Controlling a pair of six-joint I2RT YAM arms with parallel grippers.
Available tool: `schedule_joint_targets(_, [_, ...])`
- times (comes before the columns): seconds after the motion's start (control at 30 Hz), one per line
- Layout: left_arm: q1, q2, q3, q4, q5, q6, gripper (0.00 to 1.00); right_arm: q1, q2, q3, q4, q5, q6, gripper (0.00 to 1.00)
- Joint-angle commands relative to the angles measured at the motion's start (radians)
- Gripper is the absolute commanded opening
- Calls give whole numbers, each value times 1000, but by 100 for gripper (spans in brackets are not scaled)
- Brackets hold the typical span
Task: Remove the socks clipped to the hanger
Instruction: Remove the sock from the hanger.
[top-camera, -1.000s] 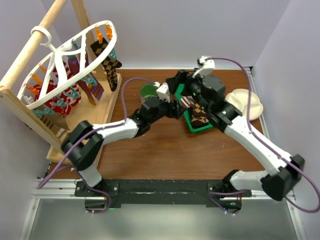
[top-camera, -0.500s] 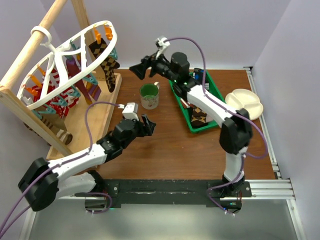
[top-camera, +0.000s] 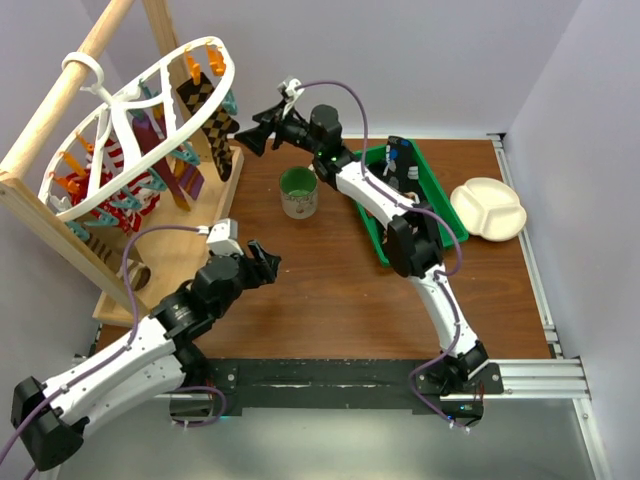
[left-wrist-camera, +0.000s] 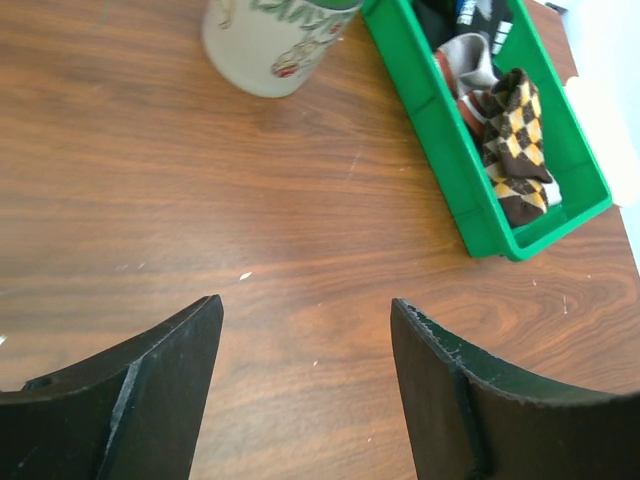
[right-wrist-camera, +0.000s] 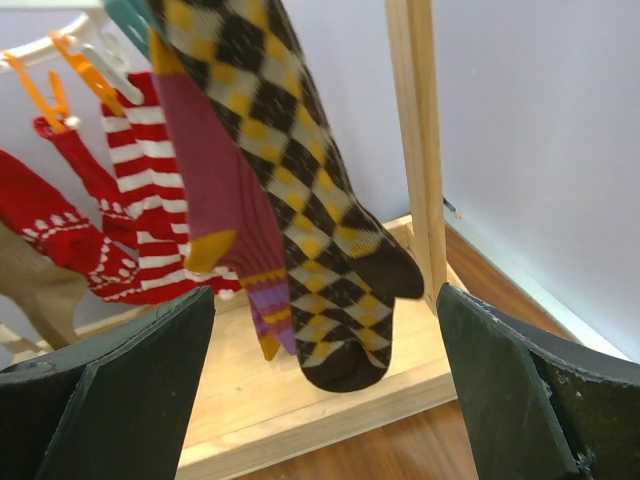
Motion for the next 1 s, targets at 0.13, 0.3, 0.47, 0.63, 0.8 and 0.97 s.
schedule_joint_targets(0.13, [4,-40,4,-25,-224,-12,73,-1,-11,-34,171,84,81,92])
schedule_joint_targets(0.3, [47,243,129,66,-335,53,75,-3,-177,-216,137,153,-3,95])
schedule_joint_targets(0.47, [143,427,191,295,-382,136,75,-10,-281,-325,71,163,-49,95])
schedule_joint_targets(0.63, [220,582,287,443,-409,249,77,-50,-362,-394,56,147,-20,95])
schedule_joint_targets(0.8, [308,670,370,574,-379,352,78,-73,-412,-448,76,142,21,94])
schedule_joint_targets(0.97, [349,779,461,646,-372,476,79,-81,-428,-453,77,133,43,94])
